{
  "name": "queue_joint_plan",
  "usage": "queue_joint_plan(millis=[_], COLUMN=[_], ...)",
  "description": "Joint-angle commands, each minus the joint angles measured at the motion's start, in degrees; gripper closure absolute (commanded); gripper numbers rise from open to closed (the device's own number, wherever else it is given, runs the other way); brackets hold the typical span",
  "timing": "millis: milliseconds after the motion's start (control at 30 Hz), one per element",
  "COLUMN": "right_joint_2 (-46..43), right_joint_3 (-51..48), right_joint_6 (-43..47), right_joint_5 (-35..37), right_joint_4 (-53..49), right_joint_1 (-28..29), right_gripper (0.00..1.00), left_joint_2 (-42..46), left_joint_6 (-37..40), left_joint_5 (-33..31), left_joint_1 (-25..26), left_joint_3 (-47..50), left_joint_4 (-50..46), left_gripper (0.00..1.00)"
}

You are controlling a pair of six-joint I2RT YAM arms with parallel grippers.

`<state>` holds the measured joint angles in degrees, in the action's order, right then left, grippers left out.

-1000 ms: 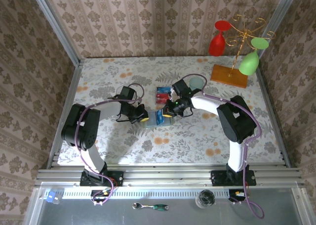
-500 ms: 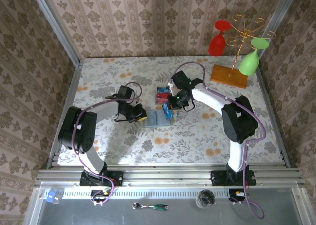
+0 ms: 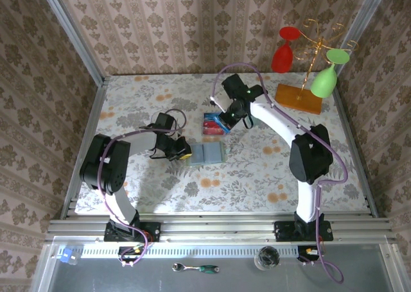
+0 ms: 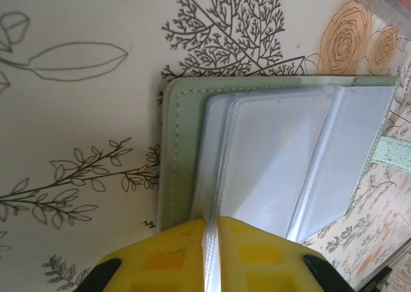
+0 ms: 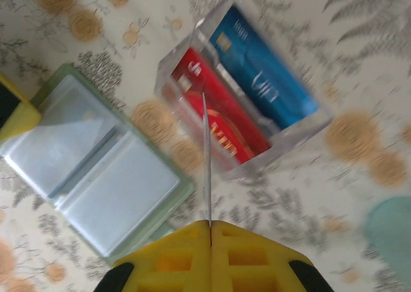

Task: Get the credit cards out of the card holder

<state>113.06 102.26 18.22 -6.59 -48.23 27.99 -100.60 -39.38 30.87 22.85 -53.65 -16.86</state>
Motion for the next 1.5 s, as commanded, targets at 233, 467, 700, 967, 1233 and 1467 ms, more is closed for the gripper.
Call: queue_joint_plan(millis=[233, 467, 700, 967, 1233, 1467], right_joint_2=[9.54, 16.02, 18.14, 20.67, 21.04, 19.7], right_joint_3=[15.74, 26.48, 28.7, 30.84, 30.77, 30.26], right_joint_6=[23.11, 26.76, 27.86, 28.92, 28.3, 26.44], right_joint_5=[2.49, 2.81, 2.9, 3.14, 4.11, 5.45], right_joint_4=[-10.36, -14.51, -12.2, -11.76, -9.72, -7.97], right_joint_1=[-0.21, -0.38, -0.92, -0.92, -0.87, -0.92], right_gripper=[1.0, 1.0, 1.0, 1.0, 0.87, 0.84], left_joint_2=[-1.18, -0.77, 1.65, 3.36, 3.72, 4.18], left_joint_6=[0.17, 0.4, 0.53, 0.36, 0.32, 0.42], left_joint_5=[1.24, 1.43, 0.88, 0.5, 0.42, 0.42], left_joint_1=[0.02, -0.18, -0.77, -0.99, -0.97, -0.97], left_joint_3=[-0.06, -0.75, -0.14, 0.31, 0.48, 0.42], left_joint_4=[0.89, -0.04, -1.26, -1.81, -1.79, -1.85], left_gripper=[0.87, 0.87, 0.87, 0.87, 0.87, 0.88])
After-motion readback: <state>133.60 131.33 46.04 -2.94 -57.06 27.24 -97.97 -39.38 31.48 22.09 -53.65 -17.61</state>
